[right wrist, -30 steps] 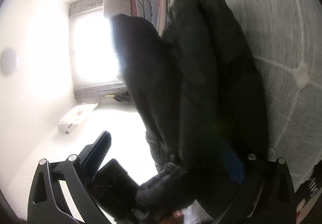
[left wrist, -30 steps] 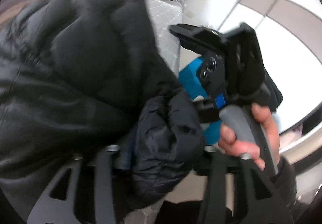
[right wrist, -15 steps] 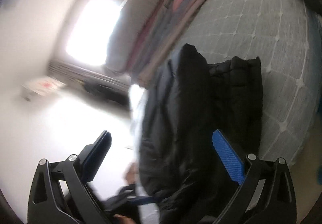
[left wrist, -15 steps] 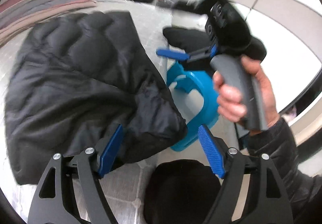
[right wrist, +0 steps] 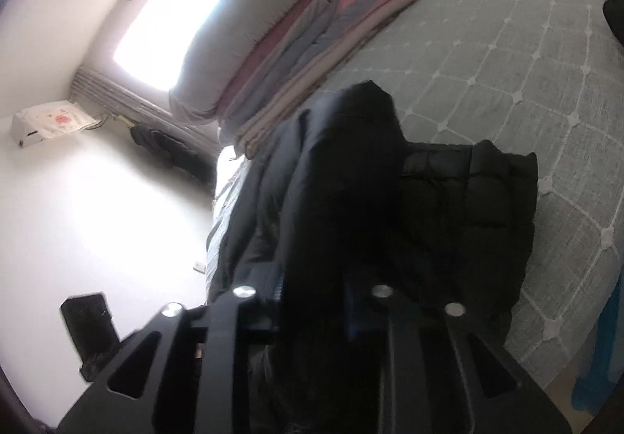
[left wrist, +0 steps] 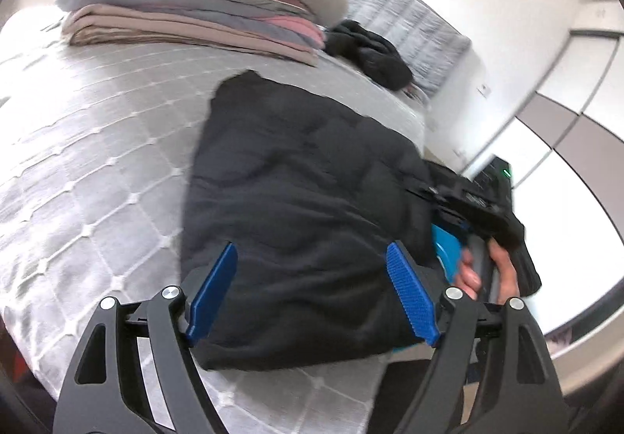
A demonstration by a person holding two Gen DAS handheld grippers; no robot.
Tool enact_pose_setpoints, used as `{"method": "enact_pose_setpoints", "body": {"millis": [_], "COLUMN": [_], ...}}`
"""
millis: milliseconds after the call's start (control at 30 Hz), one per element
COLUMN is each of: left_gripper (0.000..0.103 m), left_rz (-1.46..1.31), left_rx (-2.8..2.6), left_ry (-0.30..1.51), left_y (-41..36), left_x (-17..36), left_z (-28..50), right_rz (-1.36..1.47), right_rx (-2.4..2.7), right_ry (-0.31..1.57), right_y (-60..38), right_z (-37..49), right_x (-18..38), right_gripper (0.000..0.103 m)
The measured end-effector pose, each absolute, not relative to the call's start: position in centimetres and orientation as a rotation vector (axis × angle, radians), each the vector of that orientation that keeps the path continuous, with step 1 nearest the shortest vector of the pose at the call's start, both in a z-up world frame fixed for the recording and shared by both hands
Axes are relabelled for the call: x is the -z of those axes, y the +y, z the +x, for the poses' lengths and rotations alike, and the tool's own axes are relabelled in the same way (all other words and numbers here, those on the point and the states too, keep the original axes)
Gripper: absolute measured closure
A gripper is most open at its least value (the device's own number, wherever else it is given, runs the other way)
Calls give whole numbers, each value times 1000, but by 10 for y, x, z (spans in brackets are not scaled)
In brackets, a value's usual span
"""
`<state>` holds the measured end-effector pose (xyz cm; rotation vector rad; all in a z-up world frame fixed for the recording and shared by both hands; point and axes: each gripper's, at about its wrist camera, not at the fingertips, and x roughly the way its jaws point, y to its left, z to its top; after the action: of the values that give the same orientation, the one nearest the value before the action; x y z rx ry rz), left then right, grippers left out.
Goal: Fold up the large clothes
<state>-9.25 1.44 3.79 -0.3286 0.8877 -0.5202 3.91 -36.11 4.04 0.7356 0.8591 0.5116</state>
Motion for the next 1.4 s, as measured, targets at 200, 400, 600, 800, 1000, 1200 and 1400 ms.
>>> {"method": "enact_pose_setpoints", "body": {"millis": [200, 400, 600, 800, 1000, 1200, 1400], "left_gripper": [23, 22, 17, 17, 15, 15, 15], "left_rz": [-384, -354, -298, -380, -500, -763, -920], "left_rx": [523, 584, 573, 593, 538, 576, 620], "left_ry": [869, 950, 1004, 981, 989, 1150, 1216], "left_y": [23, -17, -29, -5, 58, 92, 86], "left_x": [-33, -4, 26, 6, -1, 65, 106], "left_z": [-61, -29, -18, -14, 5, 35, 43], "right_rz": [703, 770, 598, 602, 792, 847, 978], "right_rx": [-442, -378, -258, -243, -359, -426, -512], "right_ry": [777, 893, 886, 931, 991, 1136, 1180], "right_y": [-387, -394, -386, -395, -410, -409, -407], "right_z": [14, 34, 21, 17, -11, -25, -27], "right_x": [-55, 0, -21, -24, -18, 9, 39], "right_gripper": [85, 75, 41, 38, 17, 16, 12]}}
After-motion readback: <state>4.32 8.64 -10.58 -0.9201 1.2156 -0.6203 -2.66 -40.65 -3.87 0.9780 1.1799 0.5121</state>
